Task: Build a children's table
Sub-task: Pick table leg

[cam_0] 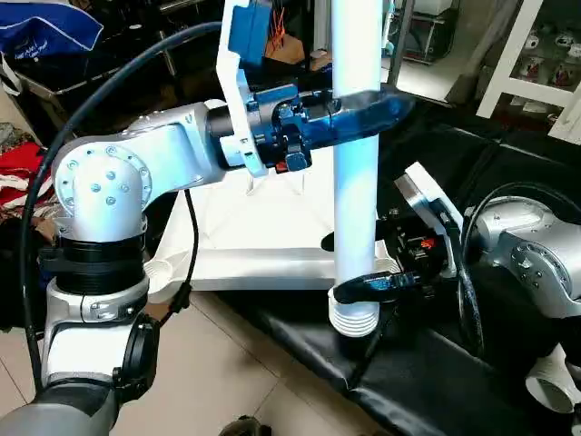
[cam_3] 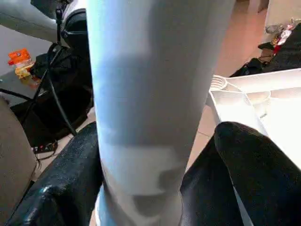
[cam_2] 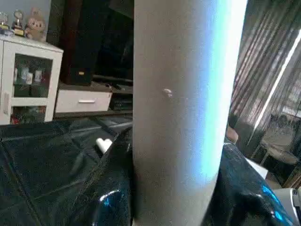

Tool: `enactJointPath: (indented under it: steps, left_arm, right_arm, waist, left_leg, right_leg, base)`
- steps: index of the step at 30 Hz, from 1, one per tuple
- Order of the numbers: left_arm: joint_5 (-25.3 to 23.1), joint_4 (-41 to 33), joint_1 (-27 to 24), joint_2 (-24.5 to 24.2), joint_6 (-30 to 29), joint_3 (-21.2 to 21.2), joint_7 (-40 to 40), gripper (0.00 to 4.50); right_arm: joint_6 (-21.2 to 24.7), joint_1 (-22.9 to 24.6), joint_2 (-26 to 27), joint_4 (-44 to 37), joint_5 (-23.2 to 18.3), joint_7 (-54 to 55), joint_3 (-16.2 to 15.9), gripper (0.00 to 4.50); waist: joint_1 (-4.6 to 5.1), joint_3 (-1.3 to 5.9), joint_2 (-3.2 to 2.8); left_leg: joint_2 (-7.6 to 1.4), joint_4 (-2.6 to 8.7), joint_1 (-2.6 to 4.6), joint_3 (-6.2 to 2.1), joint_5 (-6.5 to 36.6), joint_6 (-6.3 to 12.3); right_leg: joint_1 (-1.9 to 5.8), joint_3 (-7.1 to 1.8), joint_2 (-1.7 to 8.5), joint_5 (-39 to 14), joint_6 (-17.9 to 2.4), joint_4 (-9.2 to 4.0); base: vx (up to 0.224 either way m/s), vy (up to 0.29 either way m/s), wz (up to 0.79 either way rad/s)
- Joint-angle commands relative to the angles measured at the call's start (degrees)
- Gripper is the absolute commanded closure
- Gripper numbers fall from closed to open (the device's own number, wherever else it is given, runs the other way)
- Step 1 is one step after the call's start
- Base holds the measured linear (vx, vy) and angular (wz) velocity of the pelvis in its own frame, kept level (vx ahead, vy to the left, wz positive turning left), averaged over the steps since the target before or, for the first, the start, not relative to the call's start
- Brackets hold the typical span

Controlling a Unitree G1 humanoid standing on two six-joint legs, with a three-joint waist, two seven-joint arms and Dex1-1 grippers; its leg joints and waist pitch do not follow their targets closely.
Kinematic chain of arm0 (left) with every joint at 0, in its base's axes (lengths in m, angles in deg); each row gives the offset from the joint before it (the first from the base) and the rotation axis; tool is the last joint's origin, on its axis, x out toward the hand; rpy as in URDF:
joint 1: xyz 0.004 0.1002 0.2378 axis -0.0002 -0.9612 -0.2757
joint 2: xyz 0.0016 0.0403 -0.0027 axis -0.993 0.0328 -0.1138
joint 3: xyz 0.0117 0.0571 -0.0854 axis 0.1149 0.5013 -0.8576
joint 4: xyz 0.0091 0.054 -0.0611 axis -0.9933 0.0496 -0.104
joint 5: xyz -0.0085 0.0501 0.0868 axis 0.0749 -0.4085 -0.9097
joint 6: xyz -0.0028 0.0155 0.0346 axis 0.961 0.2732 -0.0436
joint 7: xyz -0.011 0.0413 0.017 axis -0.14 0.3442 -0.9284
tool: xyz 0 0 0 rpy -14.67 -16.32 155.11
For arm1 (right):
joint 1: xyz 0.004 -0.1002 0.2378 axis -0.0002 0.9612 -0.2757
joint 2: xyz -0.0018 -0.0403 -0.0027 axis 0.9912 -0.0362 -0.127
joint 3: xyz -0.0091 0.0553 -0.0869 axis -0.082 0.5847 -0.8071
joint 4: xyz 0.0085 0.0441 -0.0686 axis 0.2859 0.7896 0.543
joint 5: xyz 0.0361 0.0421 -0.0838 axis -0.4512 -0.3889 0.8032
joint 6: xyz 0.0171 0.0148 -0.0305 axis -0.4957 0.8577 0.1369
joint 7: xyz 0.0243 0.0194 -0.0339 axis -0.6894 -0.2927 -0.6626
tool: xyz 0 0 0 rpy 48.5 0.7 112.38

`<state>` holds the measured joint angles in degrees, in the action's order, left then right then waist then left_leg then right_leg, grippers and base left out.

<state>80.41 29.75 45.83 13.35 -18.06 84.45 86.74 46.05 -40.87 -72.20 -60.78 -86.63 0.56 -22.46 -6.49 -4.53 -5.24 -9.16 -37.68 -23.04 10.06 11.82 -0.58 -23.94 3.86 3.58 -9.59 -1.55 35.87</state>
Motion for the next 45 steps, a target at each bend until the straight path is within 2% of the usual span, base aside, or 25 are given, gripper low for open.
enactJointPath:
  steps: [1, 2, 6, 9, 11, 13, 15, 18, 25, 28, 29, 30, 31, 34, 38, 39, 41, 42, 43, 44, 45]
  left_arm:
    - [-1.37, -0.65, 0.53, -0.56, 1.14, 1.13, 0.93, 2.78]
    - [-1.75, -0.72, 0.5, -0.6, 1.54, 1.41, 1.14, 2.78]
    - [-3.39, -1.52, 0.01, -1.09, 3.31, 2.64, 2.27, 2.78]
    - [-4.27, -1.8, -0.03, -1.14, 4.34, 2.97, 2.61, 2.78]
    - [-4.55, -1.82, -0.03, -1.23, 4.58, 3.11, 2.83, 2.78]
    - [-5.37, -1.76, -0.05, -1.67, 5.13, 3.62, 3.44, 2.78]
    - [-5.33, -1.7, 0.02, -1.53, 5.43, 3.54, 3.45, 2.78]
    - [-5.62, -1.58, 0.15, -1.43, 5.87, 3.6, 3.55, 2.78]
    - [-6.24, -1.55, 0.67, -1.21, 6.57, 3.7, 3.78, 2.78]
    - [-9.09, -1.85, 0.73, -1.34, 8.74, 4.58, 2.51, 2.78]
    - [-10.4, -1.46, 0.67, -1.07, 10.01, 4.53, 1.36, 2.22]
    - [-10.31, -0.71, 0.64, -0.55, 10.07, 3.69, 0.01, 2.22]
    - [-10.17, 0.28, 0.52, -0.33, 10.51, 2.29, -0.69, 2.08]
    - [-10.17, 0.88, 0.53, -0.55, 11.4, 0.74, -1.15, 1.9]
    - [-9.24, 1.88, 1.12, -0.38, 12.06, -1.79, -2.28, 1.53]
    - [-8.34, 3.09, 1.86, -0.32, 12.61, -3.79, -3.19, 1.44]
    - [-8.35, 3.98, 2.45, -0.64, 13.78, -5.1, -3.53, 1.34]
    - [-8.99, 4.63, 2.89, -0.55, 15.43, -6.11, -4.4, 1.15]
    - [-10.27, 5.81, 3.57, -0.15, 19.28, -8.46, -6.3, 1.07]
    - [-10.45, 5.97, 3.65, -0.09, 19.86, -8.83, -6.55, 1.02]
    - [-12.45, 6.86, 3.77, -0.27, 23.97, -10.88, -8.27, 0.96]
  right_arm:
    - [0.97, 0.25, 0.4, -0.44, -1.45, -0.19, 0.71, 1.05]
    - [1.45, 0.35, 0.51, -0.5, -1.85, -0.27, 0.86, 1.26]
    - [2.64, 0.91, 1.03, -0.37, -2.79, 0.34, 1.42, 1.5]
    - [4.37, 1.42, 1.81, -0.36, -4.27, 1.16, 1.99, 1.87]
    - [4.44, 1.79, 1.76, -0.58, -4.2, 1.22, 1.71, 1.94]
    - [4.53, 2.44, 1.52, -1.17, -3.95, 1.48, 1.09, 2.21]
    - [4.66, 2.58, 1.54, -1.42, -3.75, 1.87, 0.85, 2.24]
    - [5.07, 2.67, 1.61, -1.62, -3.78, 1.93, 0.96, 2.52]
    - [4.16, 3.12, 0.6, -1.91, -2.09, 1.45, -0.57, 2.58]
    - [3.48, 3.15, 0.77, -1.83, -1.64, 2.05, -0.52, 2.59]
    - [2.82, 3.15, 1.11, -1.54, -1.16, 2.84, -0.26, 2.59]
    - [2.1, 3.13, 1.45, -1.15, -0.61, 3.61, -0.02, 2.59]
    - [0.17, 2.85, 2.62, 0.44, 0.9, 5.92, 0.71, 2.59]
    - [-1.36, 2.29, 4.26, 2.4, 1.8, 8.75, 2.2, 2.62]
    - [-1.27, 2.3, 5.0, 2.74, 0.97, 10.08, 4.04, 2.63]
    - [-0.81, 2.4, 5.43, 2.84, 0.0, 10.99, 5.49, 2.63]
    - [-1.21, 2.46, 6.07, 3.07, -0.44, 12.32, 6.91, 2.63]
    - [-2.39, 2.04, 6.87, 4.1, 0.06, 14.13, 7.98, 2.64]
    - [-5.97, 0.48, 8.76, 7.52, 2.27, 19.4, 10.3, 2.64]
    - [-6.56, 0.19, 9.06, 8.11, 2.67, 20.29, 10.64, 2.64]
    - [-10.12, -1.72, 10.73, 12.07, 4.73, 26.07, 13.1, 2.64]
  waist:
    - [-0.02, 5.15, 1.04]
    - [0.0, 5.14, 1.11]
    - [-0.04, 5.11, 1.08]
    - [0.06, 5.13, 1.06]
    - [0.02, 5.1, 1.03]
    - [0.04, 5.06, 0.97]
    - [0.03, 5.01, 0.88]
    - [0.09, 5.02, 1.05]
    - [0.05, 5.09, 1.04]
    - [0.08, 5.05, 1.11]
    - [0.06, 5.11, 1.12]
    - [0.1, 5.16, 1.1]
    - [0.16, 5.14, 1.07]
    - [0.4, 5.26, 1.14]
    - [0.49, 5.45, 1.0]
    - [0.49, 5.46, 1.02]
    - [0.38, 5.59, 0.96]
    - [0.38, 5.66, 0.85]
    - [0.43, 5.63, 0.85]
    - [0.6, 5.63, 0.74]
    - [0.57, 5.71, 0.5]
  left_leg:
    - [-3.5, 3.96, 1.16, -1.85, 3.04, 4.55]
    - [-3.49, 3.99, 1.11, -1.85, 3.06, 4.64]
    - [-3.54, 4.04, 1.11, -1.89, 3.28, 4.43]
    - [-3.58, 4.07, 1.14, -1.89, 3.23, 4.28]
    - [-3.57, 4.1, 1.16, -1.88, 3.37, 4.03]
    - [-3.56, 4.13, 1.16, -1.88, 3.73, 3.83]
    - [-3.55, 4.16, 1.22, -1.87, 4.27, 3.41]
    - [-3.51, 4.15, 1.15, -1.86, 4.09, 3.4]
    - [-3.53, 4.09, 1.15, -1.85, 3.65, 3.64]
    - [-3.54, 4.11, 1.11, -1.86, 3.72, 3.73]
    - [-3.56, 4.12, 1.11, -1.88, 3.75, 3.7]
    - [-3.58, 4.07, 1.09, -1.83, 3.76, 3.49]
    - [-3.62, 4.11, 1.11, -1.87, 3.92, 3.45]
    - [-3.37, 4.08, 0.97, -1.83, 3.59, 2.91]
    - [-3.37, 3.97, 1.11, -1.79, 3.59, 2.98]
    - [-3.3, 3.94, 1.11, -1.73, 3.31, 3.32]
    - [-3.33, 3.92, 1.14, -1.79, 3.23, 3.4]
    - [-3.36, 3.88, 1.13, -1.78, 3.23, 3.4]
    - [-3.33, 3.91, 1.12, -1.74, 3.39, 3.31]
    - [-3.32, 3.91, 1.16, -1.72, 3.46, 2.81]
    - [-3.22, 3.89, 1.12, -1.76, 3.52, 2.34]
  right_leg:
    - [3.11, -2.68, 4.52, -15.91, -10.63, -4.16]
    - [3.17, -2.69, 4.55, -15.8, -10.68, -4.21]
    - [3.17, -2.69, 4.55, -15.89, -10.62, -4.24]
    - [3.13, -2.7, 4.52, -15.37, -10.86, -4.16]
    - [3.13, -2.69, 4.53, -15.44, -10.95, -4.19]
    - [3.12, -2.7, 4.56, -15.73, -10.83, -4.28]
    - [3.12, -2.73, 4.6, -16.16, -10.78, -4.29]
    - [3.18, -2.73, 4.57, -15.66, -10.8, -4.2]
    - [3.17, -2.75, 4.58, -15.35, -10.88, -4.17]
    - [3.18, -2.77, 4.58, -15.74, -10.68, -4.25]
    - [3.23, -2.76, 4.65, -15.86, -10.65, -4.26]
    - [3.21, -2.76, 4.67, -15.82, -10.58, -4.24]
    - [3.18, -2.73, 4.62, -15.79, -10.62, -4.26]
    - [3.26, -2.66, 4.63, -15.3, -10.59, -4.23]
    - [3.33, -2.65, 4.52, -14.86, -10.66, -4.1]
    - [3.24, -2.61, 4.46, -14.21, -10.8, -4.12]
    - [3.27, -2.58, 4.47, -13.89, -10.95, -4.06]
    - [3.18, -2.58, 4.49, -13.54, -10.96, -4.04]
    - [3.2, -2.55, 4.53, -13.55, -11.04, -4.04]
    - [2.98, -2.51, 4.57, -13.68, -11.09, -4.17]
    - [3.18, -2.47, 4.57, -13.42, -10.91, -4.08]
  base:
    - [0.0, 0.0, 0.0]
    - [0.0, 0.0, 0.0]
    - [0.0, 0.0, 0.0]
    - [0.0, 0.0, 0.0]
    - [0.0, 0.0, 0.0]
    - [0.0, 0.0, 0.0]
    - [0.0, 0.0, 0.0]
    - [0.0, 0.0, 0.0]
    - [0.0, 0.0, 0.0]
    - [0.0, 0.0, 0.0]
    - [0.0, 0.0, 0.0]
    - [0.0, 0.0, 0.0]
    - [0.0, 0.0, 0.0]
    - [0.0, 0.0, 0.0]
    - [0.0, 0.0, 0.0]
    - [0.0, 0.0, 0.0]
    - [0.0, 0.0, 0.0]
    - [0.0, 0.0, 0.0]
    - [0.0, 0.0, 0.0]
    - [0.0, 0.0, 0.0]
    - [0.0, 0.0, 0.0]
